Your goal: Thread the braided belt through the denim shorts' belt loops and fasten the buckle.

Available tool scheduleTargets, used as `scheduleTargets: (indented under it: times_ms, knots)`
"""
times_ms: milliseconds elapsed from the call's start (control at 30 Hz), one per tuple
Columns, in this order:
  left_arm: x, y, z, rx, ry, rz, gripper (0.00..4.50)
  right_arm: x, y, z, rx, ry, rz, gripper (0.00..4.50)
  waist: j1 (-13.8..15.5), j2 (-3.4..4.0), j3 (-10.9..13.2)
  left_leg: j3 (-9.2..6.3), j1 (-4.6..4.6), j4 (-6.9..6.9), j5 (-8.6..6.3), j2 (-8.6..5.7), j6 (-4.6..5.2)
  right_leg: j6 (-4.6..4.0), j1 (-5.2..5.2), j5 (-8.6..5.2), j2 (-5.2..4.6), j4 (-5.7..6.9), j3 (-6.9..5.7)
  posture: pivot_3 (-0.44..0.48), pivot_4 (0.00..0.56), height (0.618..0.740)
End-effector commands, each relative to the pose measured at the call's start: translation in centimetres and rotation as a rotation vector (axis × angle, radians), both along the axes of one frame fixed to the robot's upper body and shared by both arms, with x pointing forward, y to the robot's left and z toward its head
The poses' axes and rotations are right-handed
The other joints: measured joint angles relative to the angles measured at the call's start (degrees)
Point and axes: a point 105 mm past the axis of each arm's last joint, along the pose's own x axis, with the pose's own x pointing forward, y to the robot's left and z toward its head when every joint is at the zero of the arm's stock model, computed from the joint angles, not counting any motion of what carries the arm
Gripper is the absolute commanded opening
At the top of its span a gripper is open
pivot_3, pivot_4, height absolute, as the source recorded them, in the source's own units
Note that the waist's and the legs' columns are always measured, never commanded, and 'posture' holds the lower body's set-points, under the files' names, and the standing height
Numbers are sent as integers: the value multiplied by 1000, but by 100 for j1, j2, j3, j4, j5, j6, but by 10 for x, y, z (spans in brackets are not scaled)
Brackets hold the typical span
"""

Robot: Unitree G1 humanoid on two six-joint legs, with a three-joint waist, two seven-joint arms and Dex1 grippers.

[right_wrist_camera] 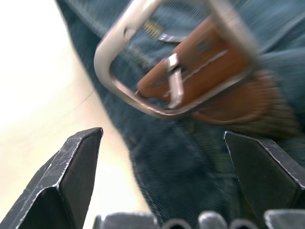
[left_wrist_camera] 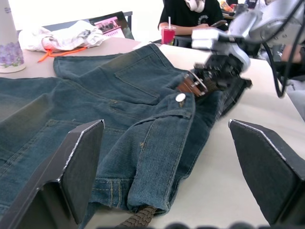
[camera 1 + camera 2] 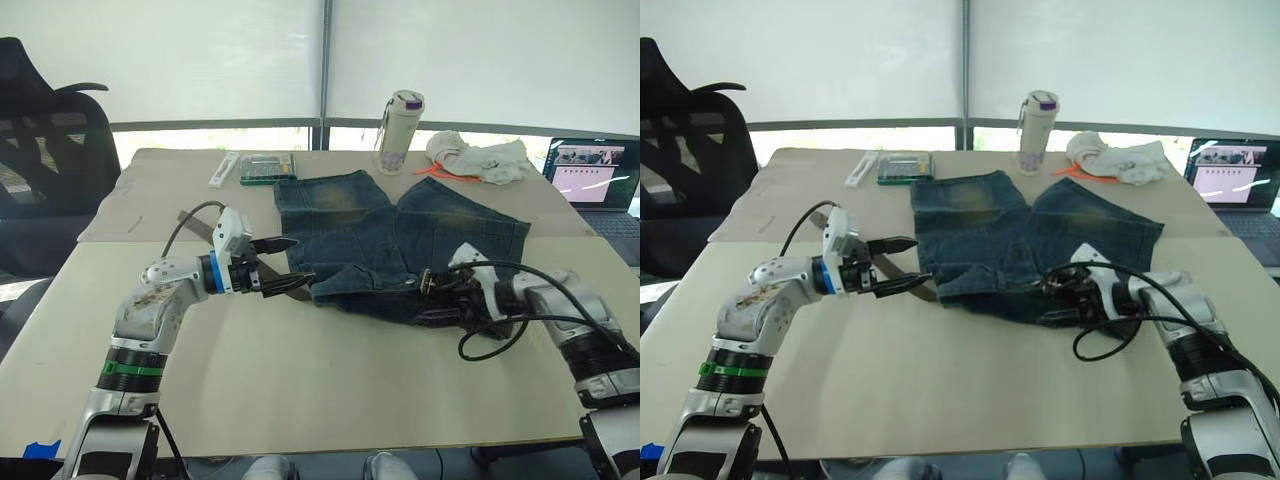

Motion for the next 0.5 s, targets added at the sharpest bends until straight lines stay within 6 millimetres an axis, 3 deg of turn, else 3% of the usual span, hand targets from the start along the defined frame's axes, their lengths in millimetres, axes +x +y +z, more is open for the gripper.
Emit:
scheduleTargets:
  times_ms: [33, 133, 200, 300, 400, 500]
  knots:
    - [-4, -3, 11, 20, -46, -30, 4425, -2, -8, 57, -17, -191, 38, 4500, 13, 9, 6, 0, -2, 0, 0, 0, 0, 0, -1, 0, 0, 0, 0, 0, 150, 737]
    - [-5, -4, 11, 22, -45, -37, 4425, -3, 11, 78, 27, -316, 86, 4500, -3, 9, 6, 0, -1, -1, 0, 4, 0, 1, -1, -1, 3, -2, -2, 0, 150, 737]
    - [-5, -5, 11, 22, -44, -40, 4425, -5, 25, 78, 56, -346, 115, 4500, -37, 8, 6, 1, 1, -1, 1, 7, -2, 1, 0, -1, 6, -2, -2, 0, 150, 737]
    - [-4, -6, 10, 22, -42, -40, 4425, -12, 45, 48, 28, -308, 160, 4500, -30, 8, 6, -1, 1, -2, 2, 7, -5, 0, 0, -1, 7, 0, -5, 0, 150, 737]
    - [-3, -6, 10, 20, -40, -36, 4425, -15, 51, 27, -16, -278, 175, 4500, 34, 9, 7, 0, -2, -1, 1, 1, -2, 1, 2, -1, 3, 2, -4, 0, 150, 737]
    - [1, -4, 7, 22, -34, -11, 4425, -7, 56, -34, -110, -194, 100, 4500, 41, 5, 5, 1, -4, 10, -1, 1, 3, 1, 5, -1, 1, 1, -4, 0, 150, 737]
